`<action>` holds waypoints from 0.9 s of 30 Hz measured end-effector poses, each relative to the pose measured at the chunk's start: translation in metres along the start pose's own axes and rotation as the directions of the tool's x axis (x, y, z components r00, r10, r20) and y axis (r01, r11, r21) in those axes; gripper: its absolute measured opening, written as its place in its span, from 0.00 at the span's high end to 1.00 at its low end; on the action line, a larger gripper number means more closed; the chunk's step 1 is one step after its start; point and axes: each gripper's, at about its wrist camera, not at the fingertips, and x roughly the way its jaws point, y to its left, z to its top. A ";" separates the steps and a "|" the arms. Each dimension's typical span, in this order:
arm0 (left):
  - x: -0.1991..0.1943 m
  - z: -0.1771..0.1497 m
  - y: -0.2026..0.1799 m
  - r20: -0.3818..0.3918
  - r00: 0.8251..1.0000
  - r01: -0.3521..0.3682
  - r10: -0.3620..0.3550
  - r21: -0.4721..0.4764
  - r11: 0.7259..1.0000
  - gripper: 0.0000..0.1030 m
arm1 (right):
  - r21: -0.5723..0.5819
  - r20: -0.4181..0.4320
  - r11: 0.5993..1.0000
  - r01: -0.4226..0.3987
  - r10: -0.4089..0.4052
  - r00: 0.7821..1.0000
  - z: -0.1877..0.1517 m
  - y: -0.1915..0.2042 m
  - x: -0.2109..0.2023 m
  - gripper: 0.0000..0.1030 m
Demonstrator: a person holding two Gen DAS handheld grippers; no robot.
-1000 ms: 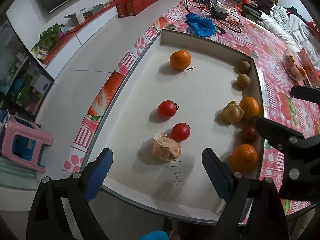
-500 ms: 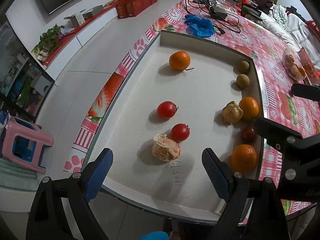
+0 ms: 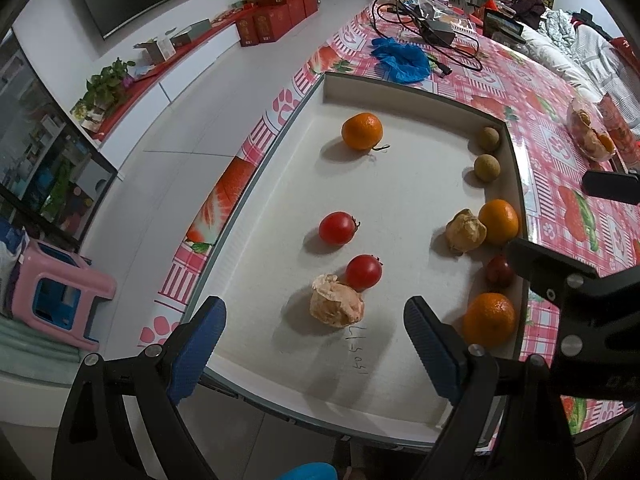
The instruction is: Organize fruits
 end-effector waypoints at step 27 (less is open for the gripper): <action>0.002 0.001 -0.002 -0.002 1.000 -0.004 0.004 0.005 1.000 0.10 | 0.002 -0.006 1.000 -0.005 0.005 1.000 0.000 0.001 0.002 0.01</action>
